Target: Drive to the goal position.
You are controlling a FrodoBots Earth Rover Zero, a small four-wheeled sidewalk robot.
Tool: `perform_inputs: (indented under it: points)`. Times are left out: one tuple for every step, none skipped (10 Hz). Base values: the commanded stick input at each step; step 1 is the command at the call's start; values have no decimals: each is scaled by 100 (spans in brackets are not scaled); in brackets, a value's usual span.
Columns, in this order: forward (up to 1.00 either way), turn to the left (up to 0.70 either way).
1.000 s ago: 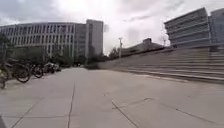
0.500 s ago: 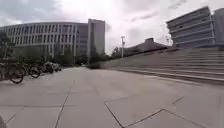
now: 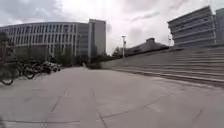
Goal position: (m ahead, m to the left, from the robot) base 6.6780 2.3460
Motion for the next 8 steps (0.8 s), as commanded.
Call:
perform_inputs:
  points:
    - [100, 3]
    - [100, 3]
    - [100, 3]
    - [100, 3]
    - [100, 3]
    - [100, 3]
    - [100, 14]
    - [100, 34]
